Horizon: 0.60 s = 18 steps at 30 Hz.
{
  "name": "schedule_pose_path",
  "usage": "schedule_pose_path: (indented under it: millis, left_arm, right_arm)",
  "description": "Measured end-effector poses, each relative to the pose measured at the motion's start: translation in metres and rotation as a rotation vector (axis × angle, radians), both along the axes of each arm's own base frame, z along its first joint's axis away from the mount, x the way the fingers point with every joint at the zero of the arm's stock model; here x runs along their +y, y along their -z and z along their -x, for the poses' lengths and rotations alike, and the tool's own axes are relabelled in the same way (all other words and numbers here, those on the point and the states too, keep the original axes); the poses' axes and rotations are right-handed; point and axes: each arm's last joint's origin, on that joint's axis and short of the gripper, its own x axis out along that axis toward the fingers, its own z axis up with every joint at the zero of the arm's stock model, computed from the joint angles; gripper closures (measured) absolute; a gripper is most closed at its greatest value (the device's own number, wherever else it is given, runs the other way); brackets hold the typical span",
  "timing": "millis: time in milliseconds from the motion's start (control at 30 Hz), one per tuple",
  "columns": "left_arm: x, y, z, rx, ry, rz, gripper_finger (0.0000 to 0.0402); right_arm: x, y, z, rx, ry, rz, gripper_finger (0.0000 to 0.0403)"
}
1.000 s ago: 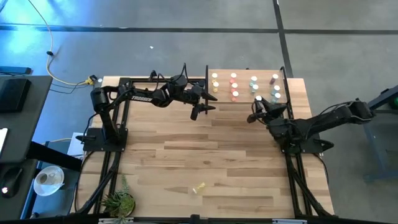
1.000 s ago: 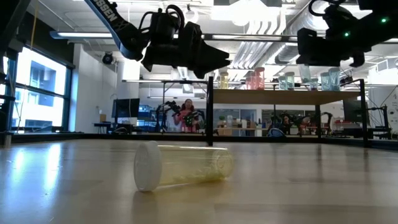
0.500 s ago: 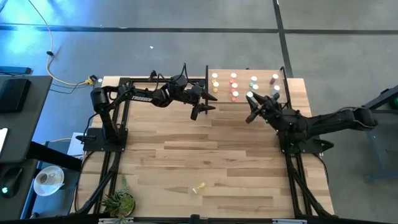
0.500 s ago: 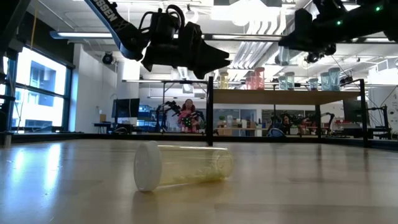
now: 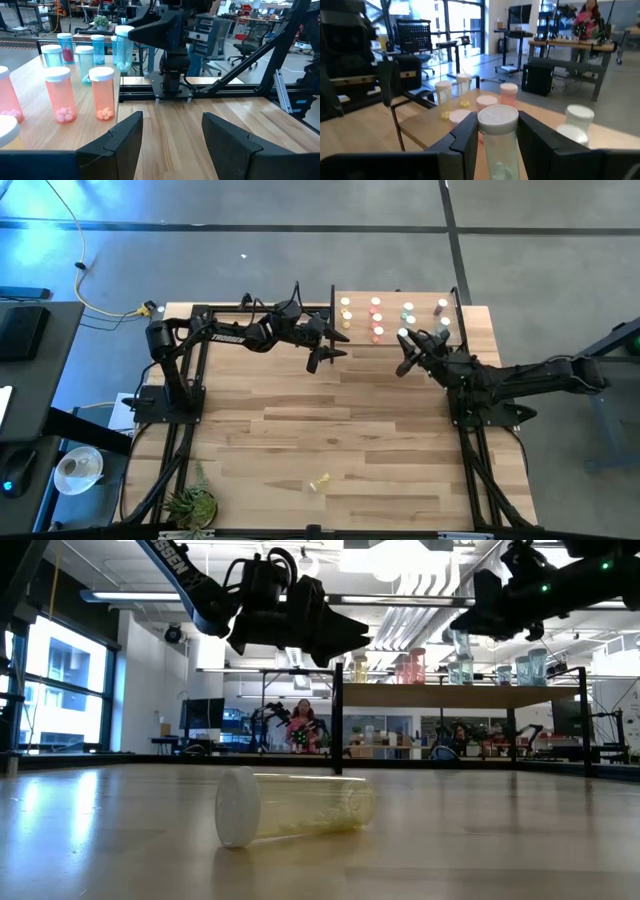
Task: Pick and place medicine bottles onto shelf by color
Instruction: Put the green pill bottle on the shelf aligned with the other green pill bottle
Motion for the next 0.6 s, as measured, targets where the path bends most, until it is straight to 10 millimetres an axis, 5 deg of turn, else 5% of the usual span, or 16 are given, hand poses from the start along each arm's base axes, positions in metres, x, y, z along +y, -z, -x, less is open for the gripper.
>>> schedule_pose_path:
  millis: [233,600]
  left_arm:
    - [0.000,0.000,0.000,0.000,0.000,0.000,0.0206]
    - [0.001,0.000,0.000,-0.001,-0.019,-0.004,0.0206]
  right_arm:
    - [0.006,0.006,0.003,0.048,0.107,-0.013,0.0295]
    - [0.003,-0.026,0.024,-0.058,0.016,0.148,0.0295]
